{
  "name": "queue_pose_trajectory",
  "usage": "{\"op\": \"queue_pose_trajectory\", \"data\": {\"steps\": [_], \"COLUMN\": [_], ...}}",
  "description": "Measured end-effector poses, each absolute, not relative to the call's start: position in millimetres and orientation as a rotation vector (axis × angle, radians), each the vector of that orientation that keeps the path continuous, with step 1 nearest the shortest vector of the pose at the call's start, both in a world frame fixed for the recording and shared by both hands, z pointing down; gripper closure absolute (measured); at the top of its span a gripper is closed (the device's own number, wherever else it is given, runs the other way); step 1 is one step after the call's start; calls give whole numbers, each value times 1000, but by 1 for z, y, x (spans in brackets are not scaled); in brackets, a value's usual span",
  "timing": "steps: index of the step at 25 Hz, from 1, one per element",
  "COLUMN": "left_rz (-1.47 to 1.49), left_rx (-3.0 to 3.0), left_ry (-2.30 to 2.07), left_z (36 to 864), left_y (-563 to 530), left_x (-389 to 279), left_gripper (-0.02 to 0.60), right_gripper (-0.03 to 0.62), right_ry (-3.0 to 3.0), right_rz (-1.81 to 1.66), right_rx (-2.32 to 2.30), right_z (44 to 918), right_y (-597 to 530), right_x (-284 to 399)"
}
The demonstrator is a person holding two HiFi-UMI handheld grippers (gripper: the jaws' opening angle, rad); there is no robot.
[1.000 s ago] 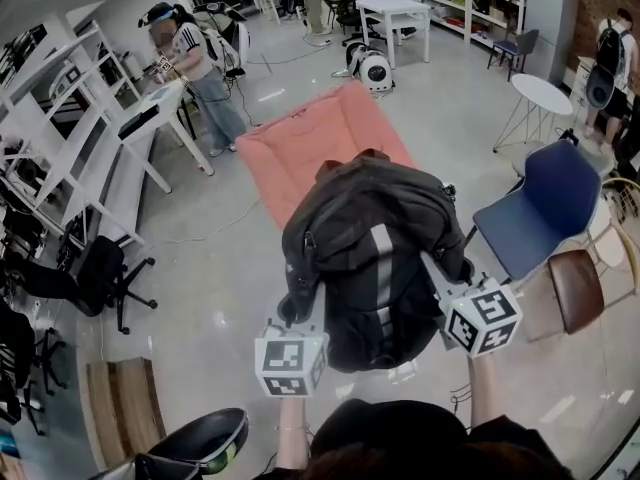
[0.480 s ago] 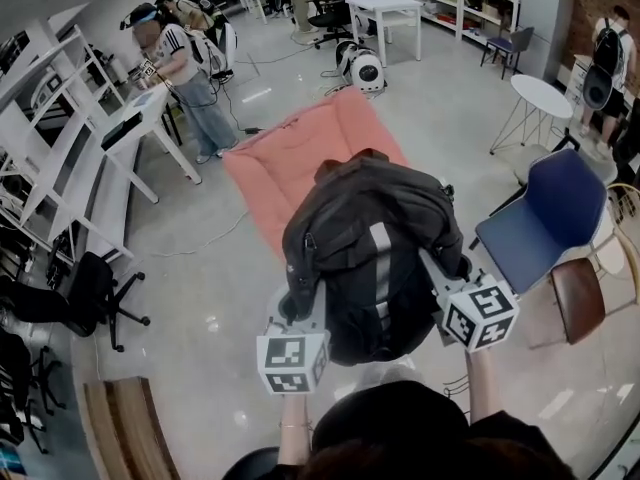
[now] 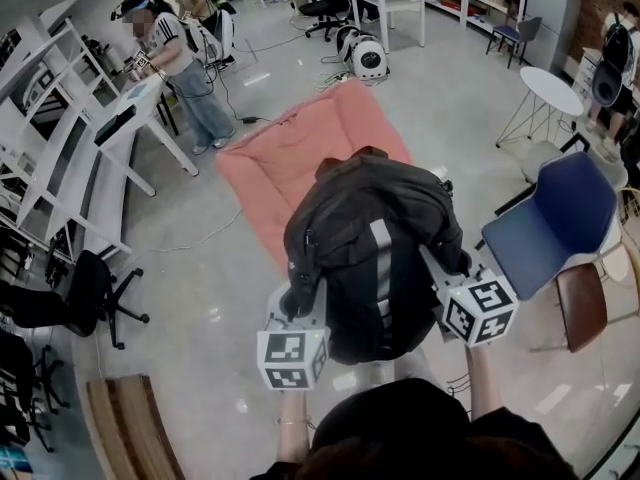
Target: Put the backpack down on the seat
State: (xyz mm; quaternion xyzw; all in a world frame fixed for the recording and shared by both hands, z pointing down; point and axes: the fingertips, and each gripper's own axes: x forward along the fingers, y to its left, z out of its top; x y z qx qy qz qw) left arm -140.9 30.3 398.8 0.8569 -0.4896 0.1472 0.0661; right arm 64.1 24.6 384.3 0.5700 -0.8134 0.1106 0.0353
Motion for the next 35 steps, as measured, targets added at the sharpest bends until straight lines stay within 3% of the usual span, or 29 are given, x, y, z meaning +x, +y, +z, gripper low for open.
{"op": "queue_pose_trajectory", "data": {"steps": [18,35], "left_rz": [430,499], "left_rx": [2349,2209], "left_ry": [-1648,-1651], "left_z": [410,455], "left_y": [-108,-227], "left_x": [-79,-96], "left_gripper": [480,480], "right_gripper": [488,489], "right_ry": [-2585,-2558], "right_rz": [394,526], "right_rx": [1487,1354], "right_z": [389,439], "right_y": [-145,-275], "right_x": [123,103]}}
